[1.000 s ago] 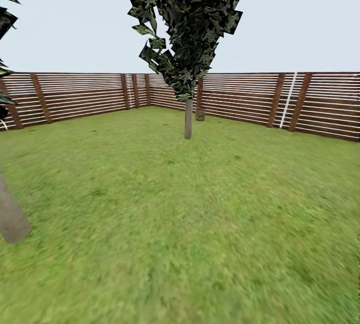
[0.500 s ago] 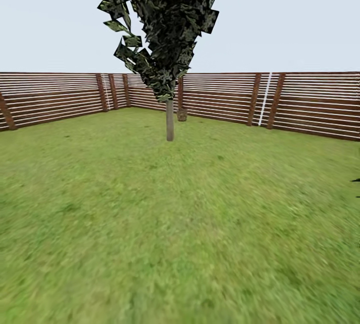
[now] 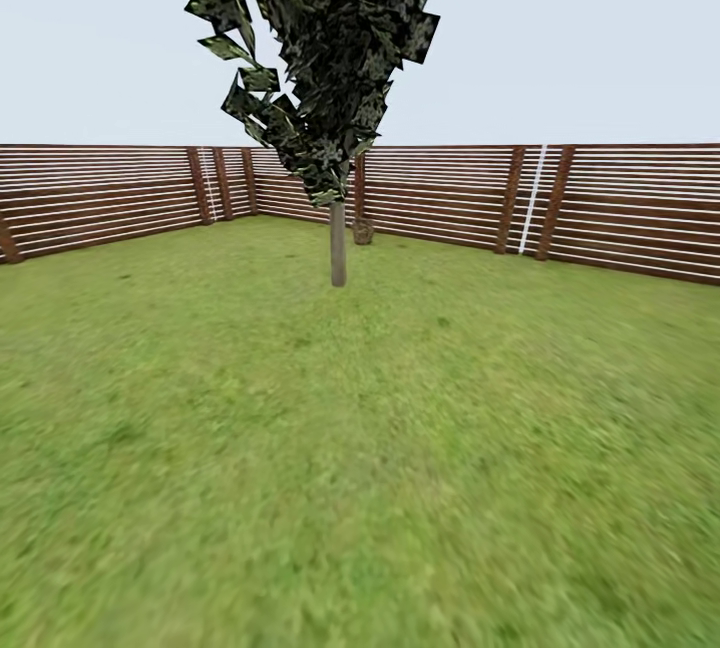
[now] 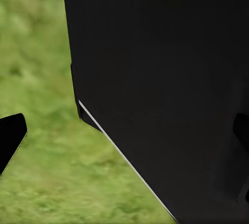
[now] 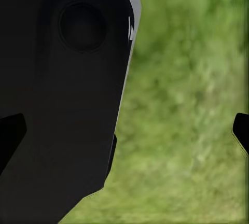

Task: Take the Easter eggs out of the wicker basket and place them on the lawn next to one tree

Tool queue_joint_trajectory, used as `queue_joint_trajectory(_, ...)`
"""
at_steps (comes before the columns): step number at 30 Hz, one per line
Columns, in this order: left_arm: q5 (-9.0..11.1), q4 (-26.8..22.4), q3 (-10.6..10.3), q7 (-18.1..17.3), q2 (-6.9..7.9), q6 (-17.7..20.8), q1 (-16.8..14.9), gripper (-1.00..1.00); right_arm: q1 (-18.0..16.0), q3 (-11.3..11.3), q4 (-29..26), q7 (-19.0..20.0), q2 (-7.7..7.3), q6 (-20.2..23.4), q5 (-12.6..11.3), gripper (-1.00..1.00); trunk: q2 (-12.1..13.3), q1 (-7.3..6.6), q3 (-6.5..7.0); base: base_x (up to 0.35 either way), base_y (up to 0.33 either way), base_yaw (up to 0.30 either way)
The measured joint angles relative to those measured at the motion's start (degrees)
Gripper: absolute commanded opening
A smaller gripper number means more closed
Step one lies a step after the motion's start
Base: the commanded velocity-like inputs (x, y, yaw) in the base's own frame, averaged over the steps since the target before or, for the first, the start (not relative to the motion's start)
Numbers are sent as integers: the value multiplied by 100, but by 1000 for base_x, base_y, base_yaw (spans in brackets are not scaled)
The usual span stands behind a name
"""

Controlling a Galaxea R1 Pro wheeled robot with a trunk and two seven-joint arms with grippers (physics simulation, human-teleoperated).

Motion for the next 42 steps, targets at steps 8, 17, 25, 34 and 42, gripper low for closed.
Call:
queue_joint_trajectory(8, 0, 2, 0, 0, -2, 0, -1, 100, 1, 3, -2, 4, -7, 0, 3, 100, 0, 0, 0, 326, 0, -111)
queue_joint_trajectory(17, 0, 2, 0, 0, -6, 0, -1, 100, 1, 0, -2, 5, -3, 0, 1, 100, 0, 0, 0, 326, 0, -259)
queue_joint_trajectory(25, 0, 0, 0, 0, -4, 0, 0, 100, 0, -7, 0, 2, 0, 0, 3, 100, 0, 0, 0, 326, 0, -23)
queue_joint_trajectory(34, 0, 0, 0, 0, -5, 0, 0, 100, 0, -8, 0, 0, 0, 0, 4, 100, 0, 0, 0, 326, 0, -1)
queue_joint_trajectory(42, 0, 0, 0, 0, -3, 0, 0, 100, 0, -8, 0, 0, 0, 0, 4, 100, 0, 0, 0, 326, 0, 0)
